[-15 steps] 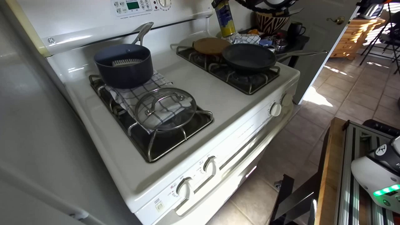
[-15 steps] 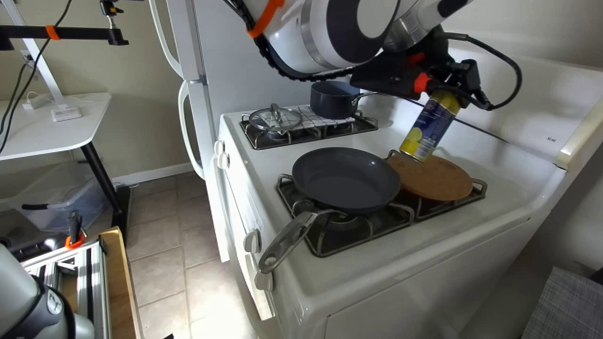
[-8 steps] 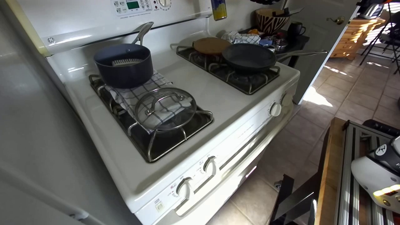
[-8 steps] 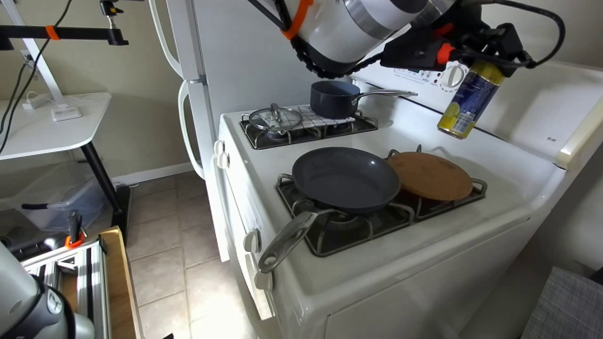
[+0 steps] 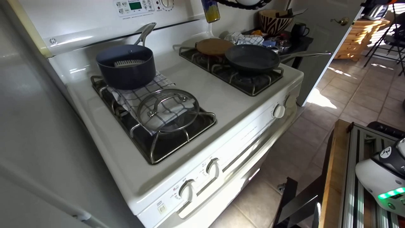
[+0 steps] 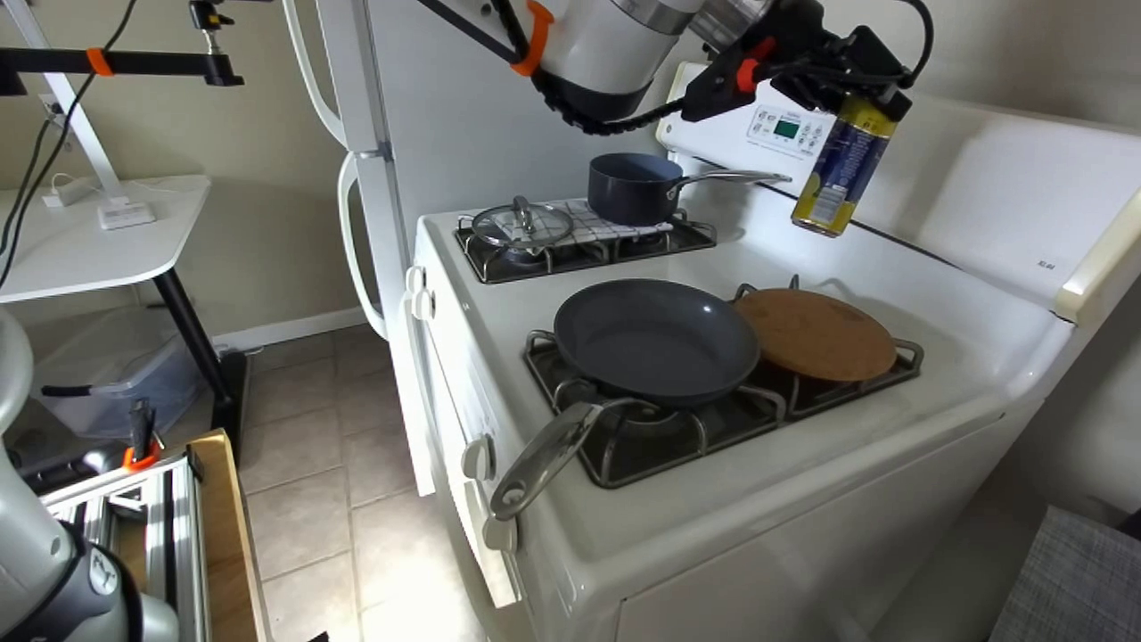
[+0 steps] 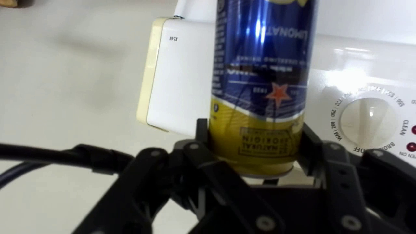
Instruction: Move the can to the wooden mat on the top right stove plate
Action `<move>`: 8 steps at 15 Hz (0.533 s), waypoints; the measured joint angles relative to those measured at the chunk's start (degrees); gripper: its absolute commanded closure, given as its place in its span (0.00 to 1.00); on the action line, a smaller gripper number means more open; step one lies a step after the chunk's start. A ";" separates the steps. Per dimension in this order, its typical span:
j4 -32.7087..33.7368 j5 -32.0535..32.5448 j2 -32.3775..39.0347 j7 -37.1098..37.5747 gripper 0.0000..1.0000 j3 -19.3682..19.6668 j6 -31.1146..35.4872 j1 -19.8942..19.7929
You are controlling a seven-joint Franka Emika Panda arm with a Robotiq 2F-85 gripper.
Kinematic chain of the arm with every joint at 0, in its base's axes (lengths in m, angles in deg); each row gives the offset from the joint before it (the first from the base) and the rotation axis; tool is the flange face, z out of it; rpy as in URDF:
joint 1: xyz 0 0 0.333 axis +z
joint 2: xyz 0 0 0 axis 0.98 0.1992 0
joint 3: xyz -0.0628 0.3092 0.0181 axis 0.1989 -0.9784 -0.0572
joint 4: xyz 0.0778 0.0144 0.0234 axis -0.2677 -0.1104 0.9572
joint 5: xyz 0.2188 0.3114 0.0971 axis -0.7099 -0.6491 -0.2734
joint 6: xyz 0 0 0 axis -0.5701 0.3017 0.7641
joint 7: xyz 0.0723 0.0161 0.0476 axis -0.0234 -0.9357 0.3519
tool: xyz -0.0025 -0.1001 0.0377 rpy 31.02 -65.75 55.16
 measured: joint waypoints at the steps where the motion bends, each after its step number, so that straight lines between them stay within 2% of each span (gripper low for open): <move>1: 0.00 0.00 0.00 -0.03 0.64 -0.27 0.00 -0.27; 8: -0.85 -1.89 0.68 0.39 0.64 -0.37 -0.88 -0.40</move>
